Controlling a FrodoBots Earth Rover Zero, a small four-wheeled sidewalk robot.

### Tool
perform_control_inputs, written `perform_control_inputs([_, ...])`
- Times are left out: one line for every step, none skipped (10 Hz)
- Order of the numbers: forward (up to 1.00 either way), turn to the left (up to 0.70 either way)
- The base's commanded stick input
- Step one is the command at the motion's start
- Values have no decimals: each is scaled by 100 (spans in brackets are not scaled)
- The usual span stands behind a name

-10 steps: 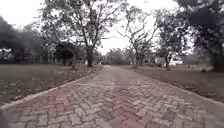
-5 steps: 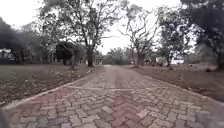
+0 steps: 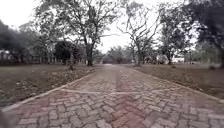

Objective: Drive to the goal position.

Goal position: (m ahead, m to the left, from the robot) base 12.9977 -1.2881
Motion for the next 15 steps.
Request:
perform_control_inputs([70, 0])
perform_control_inputs([70, 0])
perform_control_inputs([70, 0])
perform_control_inputs([70, 0])
perform_control_inputs([70, 0])
perform_control_inputs([70, 0])
perform_control_inputs([70, 0])
perform_control_inputs([70, 0])
perform_control_inputs([70, 0])
perform_control_inputs([70, -28])
perform_control_inputs([70, -27])
perform_control_inputs([70, -24])
perform_control_inputs([70, -12])
perform_control_inputs([70, 0])
perform_control_inputs([70, 0])
